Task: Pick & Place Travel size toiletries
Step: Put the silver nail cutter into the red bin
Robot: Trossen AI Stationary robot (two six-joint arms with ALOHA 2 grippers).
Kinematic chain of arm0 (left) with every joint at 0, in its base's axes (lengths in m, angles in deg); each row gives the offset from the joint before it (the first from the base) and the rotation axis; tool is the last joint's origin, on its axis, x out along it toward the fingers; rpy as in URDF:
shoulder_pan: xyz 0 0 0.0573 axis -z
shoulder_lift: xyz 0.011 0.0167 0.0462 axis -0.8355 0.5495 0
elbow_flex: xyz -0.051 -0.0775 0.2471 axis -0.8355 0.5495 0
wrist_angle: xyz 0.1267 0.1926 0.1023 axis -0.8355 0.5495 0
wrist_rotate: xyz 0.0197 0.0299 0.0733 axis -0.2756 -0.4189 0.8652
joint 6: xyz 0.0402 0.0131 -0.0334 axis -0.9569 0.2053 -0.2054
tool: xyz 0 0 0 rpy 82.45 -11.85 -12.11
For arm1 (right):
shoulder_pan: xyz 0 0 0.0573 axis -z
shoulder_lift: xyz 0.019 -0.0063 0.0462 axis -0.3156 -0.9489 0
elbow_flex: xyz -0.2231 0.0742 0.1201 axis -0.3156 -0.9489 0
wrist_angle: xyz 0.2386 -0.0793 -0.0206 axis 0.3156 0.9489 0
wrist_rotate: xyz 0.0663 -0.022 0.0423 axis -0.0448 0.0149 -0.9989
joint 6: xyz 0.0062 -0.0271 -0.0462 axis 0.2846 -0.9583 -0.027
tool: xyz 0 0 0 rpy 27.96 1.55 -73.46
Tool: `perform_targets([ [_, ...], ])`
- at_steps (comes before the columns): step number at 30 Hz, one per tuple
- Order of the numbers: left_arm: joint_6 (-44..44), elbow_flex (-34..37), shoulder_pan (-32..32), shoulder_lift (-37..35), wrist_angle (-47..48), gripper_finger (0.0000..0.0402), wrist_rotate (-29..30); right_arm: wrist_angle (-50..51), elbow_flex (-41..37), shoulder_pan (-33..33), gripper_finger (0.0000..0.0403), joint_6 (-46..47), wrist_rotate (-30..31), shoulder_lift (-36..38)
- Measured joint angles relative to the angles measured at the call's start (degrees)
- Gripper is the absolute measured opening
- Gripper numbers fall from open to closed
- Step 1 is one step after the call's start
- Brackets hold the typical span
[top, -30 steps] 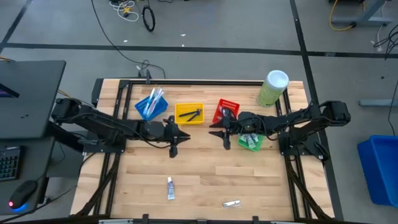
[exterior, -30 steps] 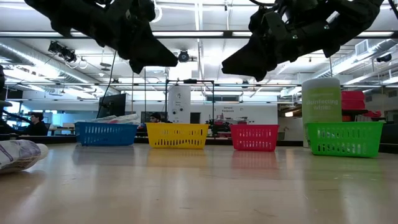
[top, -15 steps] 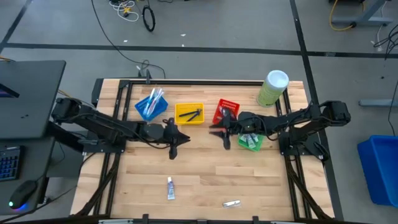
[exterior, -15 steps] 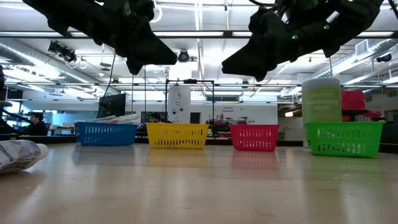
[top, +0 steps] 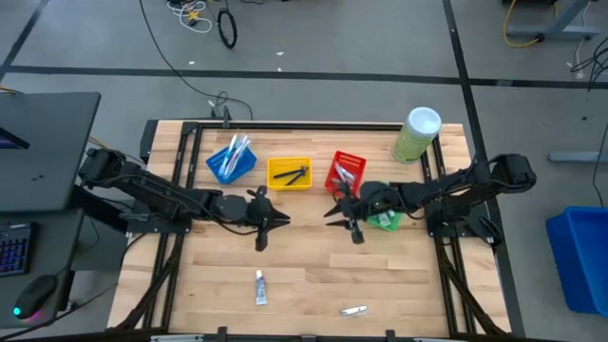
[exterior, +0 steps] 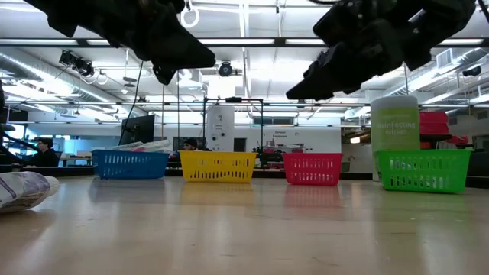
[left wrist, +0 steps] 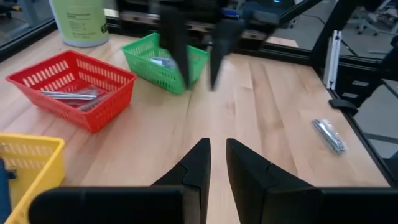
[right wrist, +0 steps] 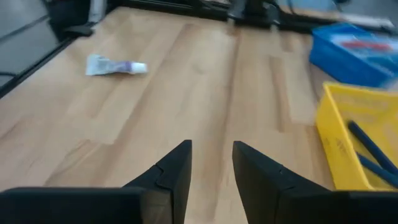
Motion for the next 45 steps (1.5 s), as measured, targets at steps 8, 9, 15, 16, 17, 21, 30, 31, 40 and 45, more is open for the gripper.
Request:
perform_targets([
  [8,-0.07,0.00,-0.04,0.00,0.09,0.0078,2.71,-1.30,0.00,-7.59,0.0112,-3.34,1.27,0.02],
  [9,-0.09,0.00,-0.04,0.00,0.11,0.0083,2.71,-1.02,0.00,-8.76,0.0110,-2.70,1.31,0.00],
  [15,-0.22,0.00,-0.04,0.00,0.11,0.0105,2.71,2.43,1.75,-17.15,0.0111,2.79,1.31,-0.02],
  [16,-0.22,0.00,-0.07,0.00,0.12,0.0108,2.75,4.02,2.94,-18.50,0.0114,4.35,1.31,-0.02],
  [17,-0.22,0.00,-0.14,0.00,0.13,0.0110,2.90,5.94,4.34,-19.75,0.0117,6.11,1.33,-0.02],
  [21,-0.22,0.00,-0.20,0.00,0.13,0.0118,4.81,19.13,11.97,-24.72,0.0131,12.66,2.00,-0.06],
  [30,-0.93,0.00,-0.20,0.00,0.09,0.0122,7.76,32.44,18.45,-33.68,0.0166,31.37,5.42,-8.61],
  [31,-1.80,0.00,-0.20,0.00,0.03,0.0122,8.26,32.59,18.45,-34.46,0.0172,33.52,5.40,-10.18],
  [40,-7.82,0.00,-0.20,0.01,0.09,0.0124,9.12,22.44,18.43,-39.83,0.0215,41.64,10.14,-21.84],
  [45,-7.78,0.00,-0.20,0.00,0.09,0.0124,9.07,22.41,18.43,-41.11,0.0203,41.57,14.27,-24.59],
])
